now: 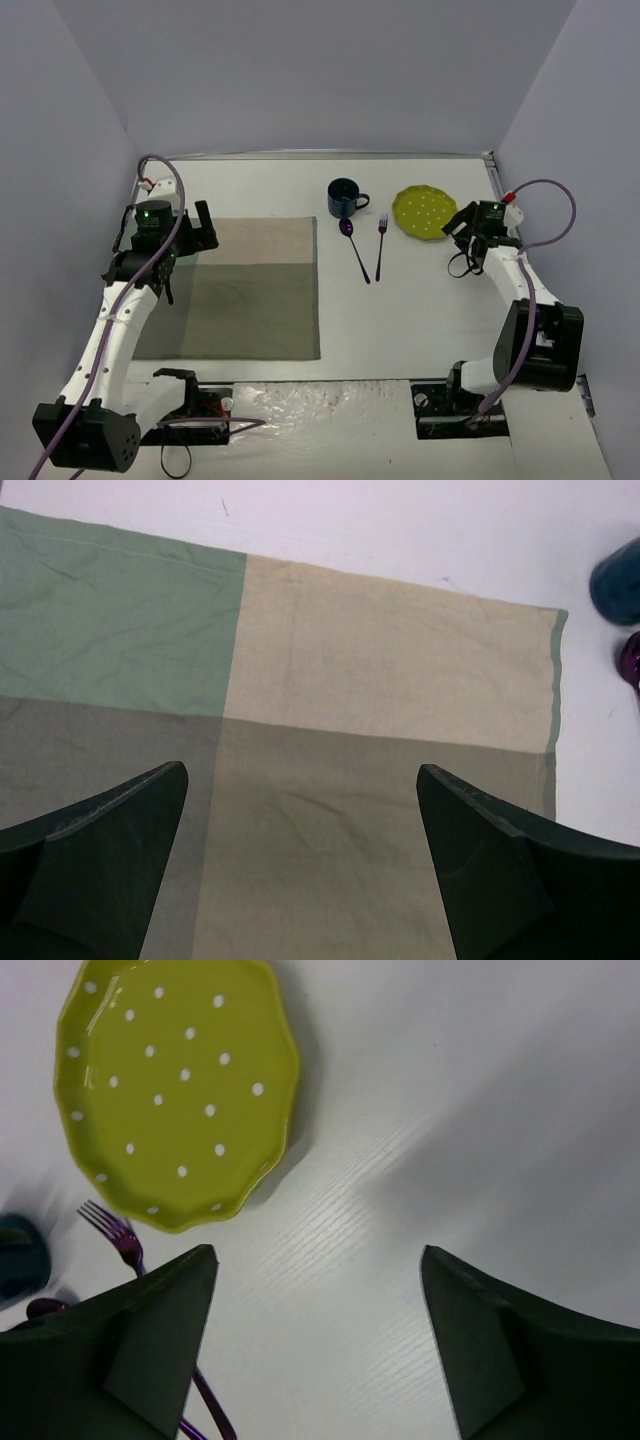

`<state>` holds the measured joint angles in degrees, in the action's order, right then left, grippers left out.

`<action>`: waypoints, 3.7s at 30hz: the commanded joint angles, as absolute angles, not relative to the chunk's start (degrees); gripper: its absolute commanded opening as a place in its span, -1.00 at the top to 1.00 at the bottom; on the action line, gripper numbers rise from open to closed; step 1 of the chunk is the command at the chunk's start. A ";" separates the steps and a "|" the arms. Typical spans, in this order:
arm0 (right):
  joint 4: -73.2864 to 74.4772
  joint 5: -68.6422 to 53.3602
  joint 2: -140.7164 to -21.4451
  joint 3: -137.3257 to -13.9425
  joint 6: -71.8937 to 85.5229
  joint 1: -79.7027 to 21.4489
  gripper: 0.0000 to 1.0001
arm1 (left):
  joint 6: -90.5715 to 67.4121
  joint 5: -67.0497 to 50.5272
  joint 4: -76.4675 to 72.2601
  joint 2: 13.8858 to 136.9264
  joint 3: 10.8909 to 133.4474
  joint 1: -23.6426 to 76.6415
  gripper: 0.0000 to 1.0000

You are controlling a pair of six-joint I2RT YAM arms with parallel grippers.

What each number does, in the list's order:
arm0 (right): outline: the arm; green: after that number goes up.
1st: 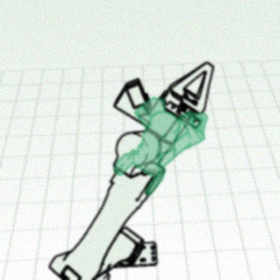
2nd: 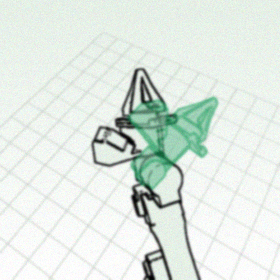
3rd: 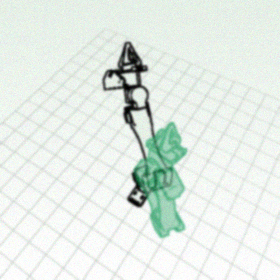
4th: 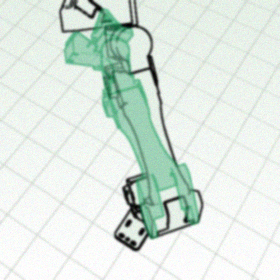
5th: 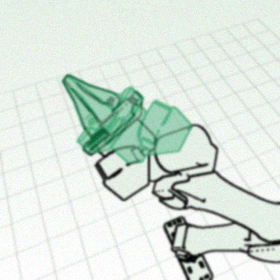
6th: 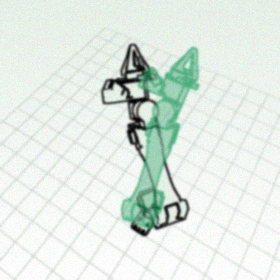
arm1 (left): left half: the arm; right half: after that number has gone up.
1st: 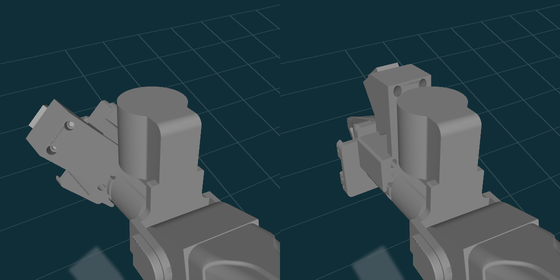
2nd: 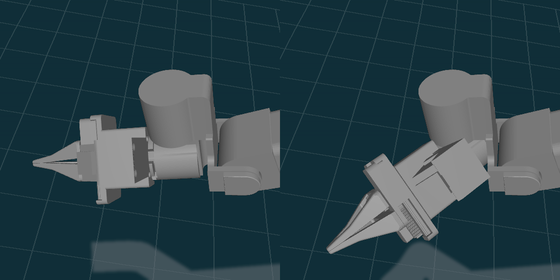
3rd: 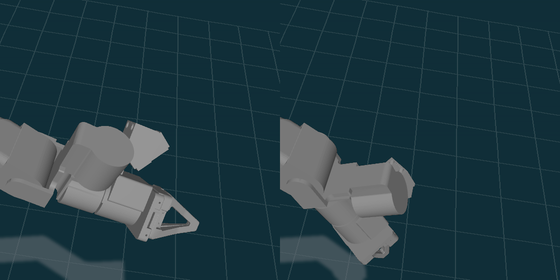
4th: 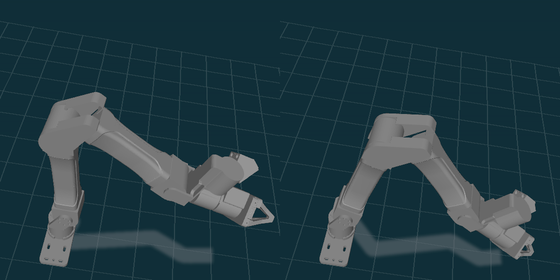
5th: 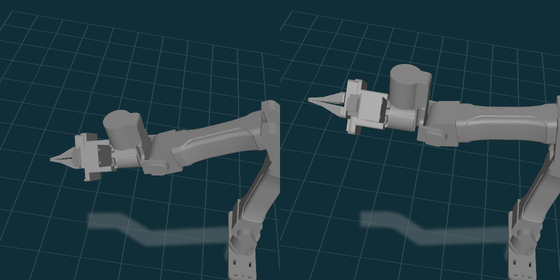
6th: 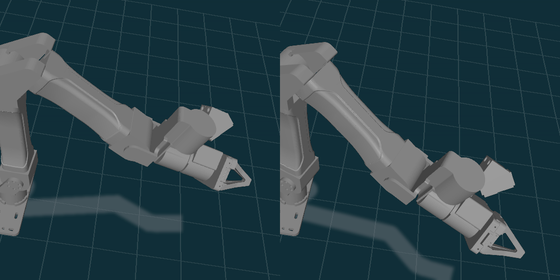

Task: Set the dinner table for one person

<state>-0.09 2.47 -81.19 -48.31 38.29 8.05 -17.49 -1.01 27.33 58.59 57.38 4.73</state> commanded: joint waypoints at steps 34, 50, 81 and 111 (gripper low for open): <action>-10.49 1.73 -108.25 -60.73 41.28 7.65 0.34 | -15.91 4.77 26.31 58.21 57.74 5.80 -0.94; -9.70 -8.46 -97.79 -57.70 42.85 13.26 1.00 | -18.38 1.98 26.00 59.38 57.81 7.49 -0.94; -14.65 -23.74 -78.48 -50.30 43.30 3.50 1.00 | -27.25 -3.69 23.66 66.08 65.62 18.59 -0.94; -18.70 -26.22 -79.21 -51.17 46.61 -14.33 1.00 | -33.85 -7.73 21.42 96.62 83.52 32.08 -0.74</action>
<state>-7.74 -21.34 -81.84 -48.36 42.62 -13.66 -33.70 -6.81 23.21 98.18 80.84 31.76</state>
